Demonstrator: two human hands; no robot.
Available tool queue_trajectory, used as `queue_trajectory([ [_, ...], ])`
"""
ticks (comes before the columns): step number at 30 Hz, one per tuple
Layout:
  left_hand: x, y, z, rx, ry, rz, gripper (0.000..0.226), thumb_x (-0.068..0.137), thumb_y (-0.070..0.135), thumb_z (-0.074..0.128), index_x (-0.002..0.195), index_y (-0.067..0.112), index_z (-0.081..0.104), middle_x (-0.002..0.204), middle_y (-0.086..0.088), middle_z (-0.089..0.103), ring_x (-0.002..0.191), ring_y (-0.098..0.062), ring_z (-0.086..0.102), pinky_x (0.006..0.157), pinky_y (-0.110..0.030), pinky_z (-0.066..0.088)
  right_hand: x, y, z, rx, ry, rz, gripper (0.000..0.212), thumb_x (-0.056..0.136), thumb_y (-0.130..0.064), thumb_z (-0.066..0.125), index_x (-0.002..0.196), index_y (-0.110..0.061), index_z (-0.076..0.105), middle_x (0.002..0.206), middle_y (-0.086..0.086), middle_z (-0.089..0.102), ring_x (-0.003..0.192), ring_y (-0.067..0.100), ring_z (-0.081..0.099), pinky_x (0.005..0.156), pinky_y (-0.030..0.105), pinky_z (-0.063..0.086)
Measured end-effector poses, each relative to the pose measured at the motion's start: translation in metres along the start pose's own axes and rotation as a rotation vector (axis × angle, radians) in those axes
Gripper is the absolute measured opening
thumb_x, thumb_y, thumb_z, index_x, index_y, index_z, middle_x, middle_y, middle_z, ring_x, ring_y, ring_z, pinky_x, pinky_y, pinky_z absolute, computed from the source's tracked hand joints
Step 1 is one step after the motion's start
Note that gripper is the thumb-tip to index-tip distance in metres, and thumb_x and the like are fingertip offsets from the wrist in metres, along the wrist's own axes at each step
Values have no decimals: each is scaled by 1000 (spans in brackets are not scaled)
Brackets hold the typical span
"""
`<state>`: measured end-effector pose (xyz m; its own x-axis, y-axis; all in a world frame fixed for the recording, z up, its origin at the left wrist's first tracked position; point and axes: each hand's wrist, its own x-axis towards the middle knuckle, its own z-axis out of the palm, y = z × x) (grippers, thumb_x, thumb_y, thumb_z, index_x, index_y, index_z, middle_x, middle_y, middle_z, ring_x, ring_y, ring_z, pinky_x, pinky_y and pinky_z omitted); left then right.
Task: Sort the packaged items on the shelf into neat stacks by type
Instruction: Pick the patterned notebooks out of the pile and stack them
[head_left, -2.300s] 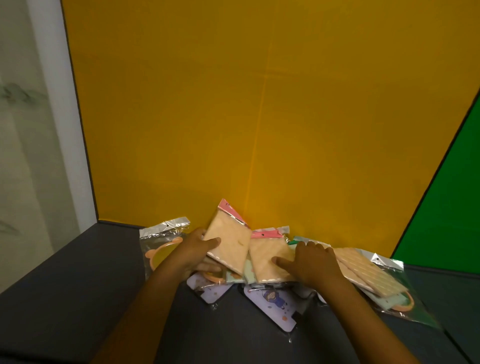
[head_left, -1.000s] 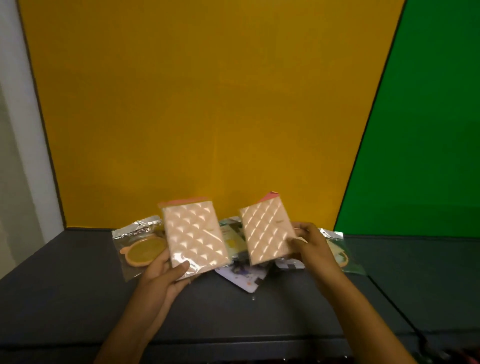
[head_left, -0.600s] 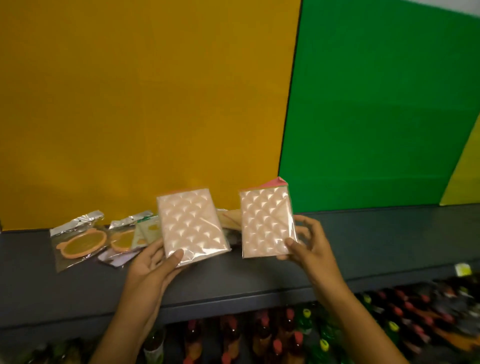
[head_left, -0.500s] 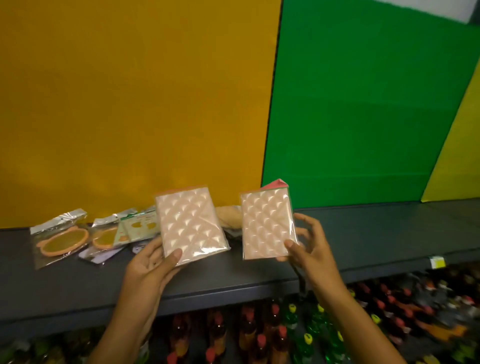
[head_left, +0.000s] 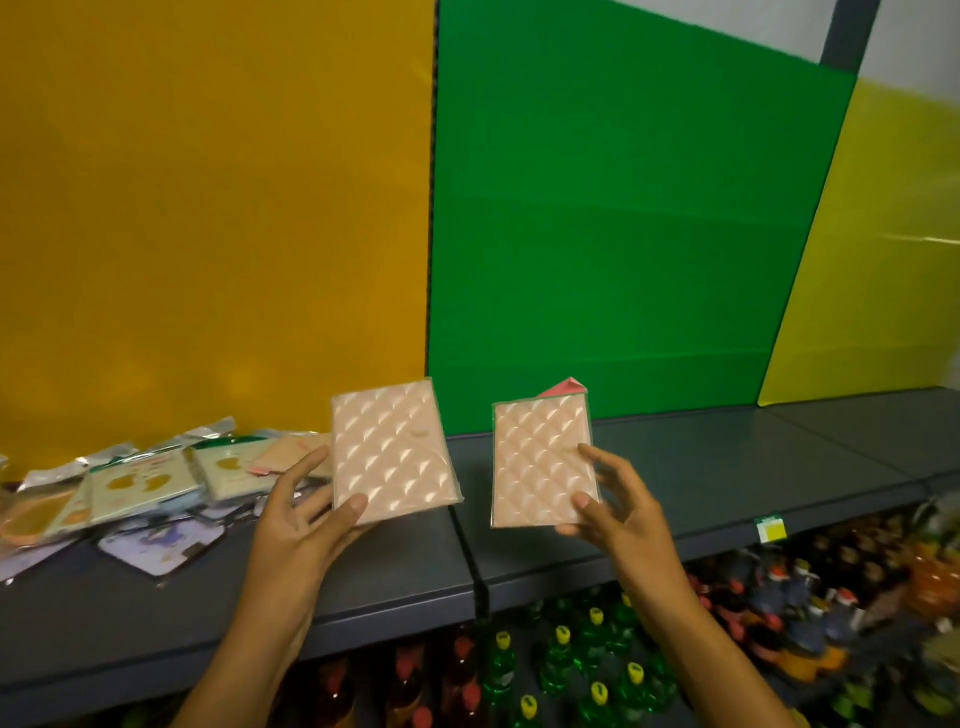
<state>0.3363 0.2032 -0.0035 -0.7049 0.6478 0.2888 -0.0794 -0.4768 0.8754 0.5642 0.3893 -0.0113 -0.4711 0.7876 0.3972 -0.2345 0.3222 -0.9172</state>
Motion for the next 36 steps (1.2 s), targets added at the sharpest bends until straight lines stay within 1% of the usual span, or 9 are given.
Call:
queue_trajectory([
  [2, 12, -16, 15, -1, -3, -3, 87, 51, 31, 89, 129, 21, 51, 112, -11, 71, 104, -25, 68, 81, -33, 58, 16, 10, -14, -16, 6, 6, 41, 94, 1, 56, 129, -19, 54, 127, 0, 59, 102, 20, 68, 73, 33, 60],
  [7, 53, -63, 46, 55, 16, -24, 49, 79, 1, 68, 124, 17, 56, 113, -13, 69, 105, -25, 67, 85, -35, 56, 65, 34, -45, -44, 30, 60, 41, 92, 4, 56, 126, -19, 56, 126, 1, 59, 99, 22, 69, 68, 32, 60],
  [11, 83, -92, 74, 115, 36, -48, 35, 84, -3, 64, 113, 15, 64, 109, -3, 70, 99, -16, 69, 85, -29, 56, 107, 54, -74, -92, 8, 78, 41, 92, 3, 57, 125, -20, 58, 124, 3, 60, 92, 9, 69, 64, 27, 58],
  [14, 101, -114, 93, 165, 48, -72, 34, 85, -2, 63, 114, 15, 64, 109, 4, 68, 100, -13, 68, 82, -26, 57, 131, 70, -90, -109, 34, 73, 41, 92, 3, 56, 126, -20, 58, 119, 1, 60, 84, 3, 68, 62, 25, 58],
  [19, 118, -150, 121, 292, 67, -164, 36, 87, -3, 60, 122, 8, 58, 116, -8, 62, 98, -14, 64, 72, -21, 58, 157, 99, -112, -103, 57, 85, 40, 92, 4, 56, 126, -18, 59, 118, -1, 61, 86, -5, 67, 62, 21, 58],
  [24, 135, -179, 149, 448, 73, -215, 36, 89, -3, 57, 123, 8, 57, 117, -10, 59, 92, -10, 62, 65, -15, 56, 189, 119, -128, -99, 67, 78, 41, 93, -3, 57, 123, -32, 59, 119, -1, 63, 88, 9, 70, 79, 37, 60],
  [28, 141, -208, 172, 683, 64, -186, 36, 89, 3, 60, 123, 15, 58, 122, 3, 54, 104, -3, 51, 69, 0, 42, 210, 127, -142, -38, 24, 79, 40, 94, -2, 55, 123, -30, 58, 116, -7, 62, 89, 9, 68, 69, 22, 59],
  [32, 144, -230, 184, 901, 48, -145, 33, 92, 19, 59, 124, 27, 56, 121, 4, 54, 111, -10, 49, 88, -18, 40, 227, 132, -155, 22, -14, 81, 38, 94, 2, 52, 124, -22, 57, 102, -19, 58, 79, -12, 63, 64, 20, 58],
  [36, 136, -241, 186, 1224, -5, 19, 32, 95, 37, 51, 127, 37, 53, 117, 8, 51, 112, -10, 41, 97, -27, 36, 236, 141, -161, 78, -43, 91, 37, 94, 3, 52, 123, -20, 57, 101, -16, 62, 82, -7, 66, 66, 21, 59],
])
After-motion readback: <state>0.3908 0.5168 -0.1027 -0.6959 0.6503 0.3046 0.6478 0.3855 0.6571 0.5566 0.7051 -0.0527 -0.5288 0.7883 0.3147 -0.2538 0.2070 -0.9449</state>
